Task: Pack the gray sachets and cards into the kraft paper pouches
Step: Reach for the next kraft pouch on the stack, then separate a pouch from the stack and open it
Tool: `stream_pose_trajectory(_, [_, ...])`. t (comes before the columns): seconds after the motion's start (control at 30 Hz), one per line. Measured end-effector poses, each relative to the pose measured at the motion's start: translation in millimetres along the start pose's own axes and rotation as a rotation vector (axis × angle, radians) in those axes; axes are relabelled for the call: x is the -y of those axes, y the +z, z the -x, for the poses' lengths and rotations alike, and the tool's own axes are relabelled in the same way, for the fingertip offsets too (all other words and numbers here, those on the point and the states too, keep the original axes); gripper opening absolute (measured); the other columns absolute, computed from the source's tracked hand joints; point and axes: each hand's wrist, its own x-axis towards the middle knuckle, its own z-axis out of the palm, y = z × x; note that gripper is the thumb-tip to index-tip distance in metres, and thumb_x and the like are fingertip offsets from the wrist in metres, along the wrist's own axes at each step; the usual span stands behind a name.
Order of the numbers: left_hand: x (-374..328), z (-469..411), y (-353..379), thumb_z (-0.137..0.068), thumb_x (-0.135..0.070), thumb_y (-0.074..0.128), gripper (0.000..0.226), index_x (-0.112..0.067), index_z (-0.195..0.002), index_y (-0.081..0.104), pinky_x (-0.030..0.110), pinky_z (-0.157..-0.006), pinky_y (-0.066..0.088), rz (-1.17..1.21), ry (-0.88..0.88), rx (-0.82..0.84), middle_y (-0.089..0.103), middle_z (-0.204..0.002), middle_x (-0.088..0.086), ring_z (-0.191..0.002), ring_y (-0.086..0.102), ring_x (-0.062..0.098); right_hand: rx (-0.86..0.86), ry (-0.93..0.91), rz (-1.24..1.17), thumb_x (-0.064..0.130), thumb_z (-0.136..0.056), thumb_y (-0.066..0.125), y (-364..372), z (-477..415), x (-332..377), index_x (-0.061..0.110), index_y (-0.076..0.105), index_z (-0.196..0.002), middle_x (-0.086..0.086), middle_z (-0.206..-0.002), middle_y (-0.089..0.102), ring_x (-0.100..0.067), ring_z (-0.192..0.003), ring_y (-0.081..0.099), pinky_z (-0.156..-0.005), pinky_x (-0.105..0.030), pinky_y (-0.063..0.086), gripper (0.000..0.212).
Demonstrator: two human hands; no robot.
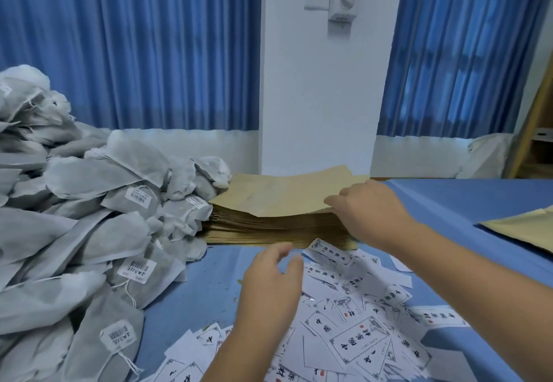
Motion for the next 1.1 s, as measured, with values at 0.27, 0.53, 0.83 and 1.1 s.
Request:
stream_pose_trajectory(0.27, [-14,-3,-12,-0.097,-0.014,0.047,0.02,-0.005,-0.113,0.055,0.039,-0.063,0.056,1.146,-0.398,0.215,0.061,-0.1,0.017,-0.086,0.061,0.028,-0.373,-0.238,-0.239,0.024,-0.059,0.081,-56,42,72,0.02,0.07,-0.078,0.004,-0.053,0.052,-0.021,-0.049,0.05,-0.047,-0.027,0.034,0.022])
stream_pose_trajectory(0.53, [-14,4,-41,-0.081,0.013,0.031,0.05,-0.014,-0.109,0.062,0.039,-0.055,0.056,0.879,-0.344,0.215,0.073,-0.081,0.017,-0.065,0.069,0.03,-0.149,-0.303,-0.341,0.02,-0.067,0.073,-67,83,67,0.026,0.065,-0.103,0.003,-0.086,0.054,-0.017,-0.069,0.048,-0.06,-0.029,0.042,0.037])
stream_pose_trajectory(0.83, [-21,-6,-38,-0.086,-0.006,0.056,0.037,0.004,-0.122,0.062,0.037,-0.084,0.051,0.801,-0.407,0.436,0.067,-0.114,0.021,-0.101,0.067,0.033,0.276,-0.239,-0.523,0.018,-0.082,0.052,-110,108,59,0.033,0.029,-0.118,0.004,-0.076,0.033,-0.016,-0.058,0.03,-0.047,-0.029,0.021,0.046])
stream_pose_trajectory(1.1, [-10,4,-18,-0.096,-0.056,0.038,0.062,-0.004,-0.126,0.053,0.051,-0.068,0.059,1.228,-0.522,0.436,0.067,-0.111,0.026,-0.093,0.069,0.04,0.537,0.108,-0.757,0.012,-0.082,0.05,-98,78,63,0.018,0.047,-0.092,0.0,-0.079,0.052,-0.014,-0.063,0.051,-0.047,-0.026,0.039,0.013])
